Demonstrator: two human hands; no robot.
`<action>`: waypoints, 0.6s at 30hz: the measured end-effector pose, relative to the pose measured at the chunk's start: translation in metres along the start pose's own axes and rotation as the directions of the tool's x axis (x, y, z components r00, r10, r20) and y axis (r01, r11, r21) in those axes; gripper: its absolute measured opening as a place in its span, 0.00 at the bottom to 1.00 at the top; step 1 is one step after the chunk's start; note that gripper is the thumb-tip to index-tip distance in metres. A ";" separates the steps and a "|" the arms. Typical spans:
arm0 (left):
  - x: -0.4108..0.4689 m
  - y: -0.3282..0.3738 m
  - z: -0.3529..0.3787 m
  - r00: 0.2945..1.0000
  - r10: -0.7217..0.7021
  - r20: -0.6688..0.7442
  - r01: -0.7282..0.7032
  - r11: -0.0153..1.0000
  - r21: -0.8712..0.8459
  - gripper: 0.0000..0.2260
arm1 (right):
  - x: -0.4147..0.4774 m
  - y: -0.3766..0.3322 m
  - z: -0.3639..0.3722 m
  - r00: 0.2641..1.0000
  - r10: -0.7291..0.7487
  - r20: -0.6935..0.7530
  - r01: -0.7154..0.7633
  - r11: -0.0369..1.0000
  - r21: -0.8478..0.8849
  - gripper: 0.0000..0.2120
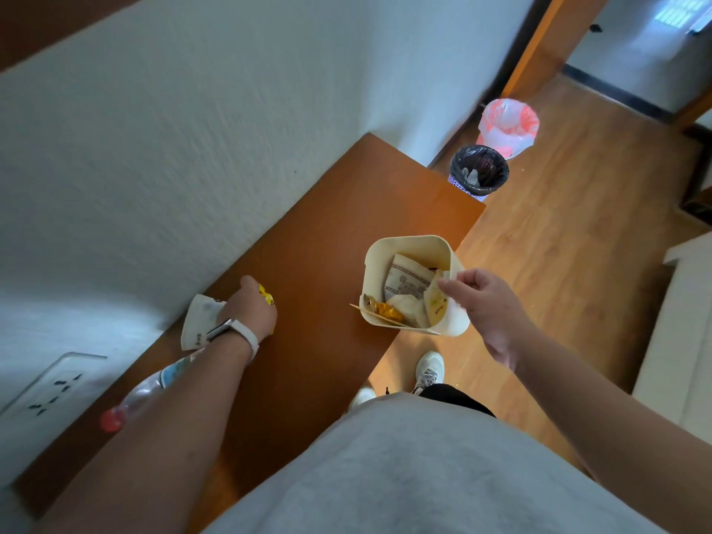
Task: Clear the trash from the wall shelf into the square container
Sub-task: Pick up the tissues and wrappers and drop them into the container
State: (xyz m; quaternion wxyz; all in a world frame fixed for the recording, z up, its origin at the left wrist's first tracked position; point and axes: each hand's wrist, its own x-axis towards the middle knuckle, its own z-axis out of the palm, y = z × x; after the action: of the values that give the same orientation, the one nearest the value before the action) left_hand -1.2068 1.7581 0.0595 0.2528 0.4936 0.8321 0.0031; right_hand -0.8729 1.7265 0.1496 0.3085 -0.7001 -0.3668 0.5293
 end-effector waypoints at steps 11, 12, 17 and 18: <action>-0.032 0.060 -0.030 0.950 0.308 -0.059 -0.278 0.741 -0.611 0.14 | -0.004 0.002 -0.001 1.000 0.017 0.001 -0.017 1.000 -0.020 0.14; -0.040 0.071 -0.035 0.929 0.361 -0.075 -0.327 0.713 -0.620 0.13 | -0.004 0.002 -0.001 1.000 0.015 0.002 -0.015 1.000 -0.023 0.15; -0.078 0.114 -0.049 0.765 0.640 -0.066 -0.569 0.624 -0.536 0.11 | -0.007 0.002 -0.004 1.000 0.023 0.003 -0.022 1.000 -0.018 0.21; -0.084 0.119 -0.048 0.740 0.671 -0.048 -0.595 0.619 -0.513 0.10 | -0.008 0.002 -0.004 1.000 0.026 0.006 -0.026 1.000 -0.015 0.21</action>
State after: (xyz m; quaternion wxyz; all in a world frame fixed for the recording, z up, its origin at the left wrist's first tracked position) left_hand -1.0973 1.7622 0.1669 0.4144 0.6715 0.5522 0.2691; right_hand -0.8699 1.7185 0.1529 0.2954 -0.7055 -0.3625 0.5326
